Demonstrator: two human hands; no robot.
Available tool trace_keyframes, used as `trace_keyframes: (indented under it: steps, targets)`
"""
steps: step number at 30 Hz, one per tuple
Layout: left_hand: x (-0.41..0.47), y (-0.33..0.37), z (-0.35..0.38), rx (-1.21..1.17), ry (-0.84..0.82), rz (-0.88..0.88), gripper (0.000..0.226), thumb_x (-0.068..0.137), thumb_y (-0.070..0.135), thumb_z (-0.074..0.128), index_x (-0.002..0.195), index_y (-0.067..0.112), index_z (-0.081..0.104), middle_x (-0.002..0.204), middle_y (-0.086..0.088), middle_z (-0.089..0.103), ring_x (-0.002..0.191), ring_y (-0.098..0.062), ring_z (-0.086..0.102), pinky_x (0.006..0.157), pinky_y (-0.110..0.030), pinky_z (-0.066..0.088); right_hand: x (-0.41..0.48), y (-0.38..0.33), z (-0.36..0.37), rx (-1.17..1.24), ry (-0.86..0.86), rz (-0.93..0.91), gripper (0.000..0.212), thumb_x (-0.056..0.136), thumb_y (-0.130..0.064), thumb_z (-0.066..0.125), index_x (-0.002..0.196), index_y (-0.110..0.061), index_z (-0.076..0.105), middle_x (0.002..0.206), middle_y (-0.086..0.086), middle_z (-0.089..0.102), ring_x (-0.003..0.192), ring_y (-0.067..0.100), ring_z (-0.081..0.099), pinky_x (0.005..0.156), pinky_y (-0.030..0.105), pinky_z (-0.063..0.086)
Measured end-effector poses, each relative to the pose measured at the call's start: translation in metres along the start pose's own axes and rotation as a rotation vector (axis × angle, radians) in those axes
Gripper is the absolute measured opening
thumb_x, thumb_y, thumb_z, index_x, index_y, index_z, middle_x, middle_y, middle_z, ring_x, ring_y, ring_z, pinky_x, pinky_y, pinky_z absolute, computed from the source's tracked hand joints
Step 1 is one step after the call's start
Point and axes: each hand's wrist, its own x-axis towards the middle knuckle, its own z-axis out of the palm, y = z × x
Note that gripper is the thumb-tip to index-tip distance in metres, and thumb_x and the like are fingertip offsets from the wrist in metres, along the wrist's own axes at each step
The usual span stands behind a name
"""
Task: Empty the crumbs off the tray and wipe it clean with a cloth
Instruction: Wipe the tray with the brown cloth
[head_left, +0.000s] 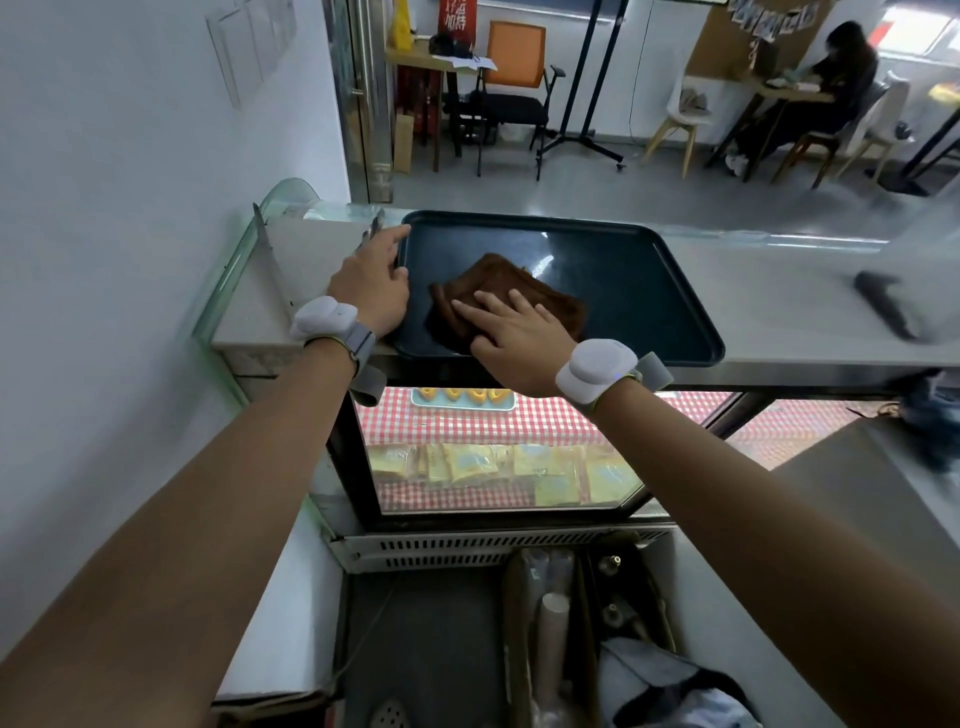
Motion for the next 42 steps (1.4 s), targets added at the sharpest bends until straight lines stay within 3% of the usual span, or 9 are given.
trace_keyframes:
  steps: [6, 13, 22, 27, 34, 42]
  targets:
    - [0.001, -0.003, 0.0, -0.015, -0.002, 0.009, 0.05, 0.097, 0.017, 0.051, 0.142, 0.039, 0.048, 0.14, 0.001, 0.062, 0.127, -0.027, 0.058, 0.103, -0.04, 0.046, -0.023, 0.05, -0.013, 0.035, -0.029, 0.145, 0.057, 0.098, -0.044, 0.029, 0.153, -0.048, 0.014, 0.165, -0.013, 0.006, 0.152, 0.022, -0.002, 0.12, 0.054, 0.001]
    - [0.003, -0.005, 0.001, -0.016, -0.008, 0.016, 0.047, 0.098, 0.018, 0.051, 0.141, 0.039, 0.049, 0.139, 0.0, 0.063, 0.127, -0.028, 0.058, 0.104, -0.041, 0.046, -0.045, 0.124, -0.03, 0.096, -0.012, 0.395, 0.057, 0.096, -0.045, 0.039, 0.15, -0.047, 0.019, 0.166, -0.006, 0.003, 0.151, 0.03, -0.002, 0.12, 0.053, 0.001]
    - [0.001, -0.005, -0.004, 0.059, -0.044, 0.07, 0.045, 0.102, 0.02, 0.046, 0.143, 0.038, 0.047, 0.128, -0.007, 0.067, 0.118, -0.036, 0.06, 0.099, -0.045, 0.047, -0.026, 0.139, -0.026, 0.054, -0.007, 0.442, 0.061, 0.096, -0.052, 0.031, 0.152, -0.048, 0.008, 0.166, -0.004, -0.002, 0.151, 0.031, -0.005, 0.12, 0.048, -0.001]
    - [0.001, -0.003, -0.004, 0.067, -0.053, 0.081, 0.05, 0.102, 0.02, 0.044, 0.145, 0.047, 0.046, 0.109, -0.008, 0.07, 0.102, -0.035, 0.063, 0.091, -0.042, 0.051, 0.009, 0.147, -0.031, 0.041, 0.013, 0.473, 0.059, 0.098, -0.053, 0.028, 0.153, -0.047, 0.009, 0.166, -0.005, -0.001, 0.151, 0.031, -0.004, 0.121, 0.048, -0.001]
    - [0.003, -0.003, -0.003, 0.094, -0.049, 0.097, 0.051, 0.102, 0.018, 0.042, 0.144, 0.045, 0.05, 0.113, -0.006, 0.071, 0.097, -0.031, 0.064, 0.08, -0.027, 0.042, 0.064, 0.161, -0.039, 0.02, 0.022, 0.474, 0.059, 0.097, -0.052, 0.027, 0.153, -0.046, 0.01, 0.166, -0.004, 0.001, 0.15, 0.037, -0.002, 0.12, 0.051, -0.001]
    - [0.002, -0.002, -0.004, 0.092, -0.06, 0.131, 0.046, 0.102, 0.017, 0.042, 0.139, 0.039, 0.058, 0.135, -0.002, 0.066, 0.11, -0.029, 0.065, 0.092, -0.031, 0.048, 0.099, 0.162, -0.028, 0.0, 0.059, 0.556, 0.056, 0.096, -0.056, 0.017, 0.151, -0.052, 0.006, 0.166, -0.004, 0.001, 0.148, 0.045, -0.002, 0.116, 0.06, -0.005]
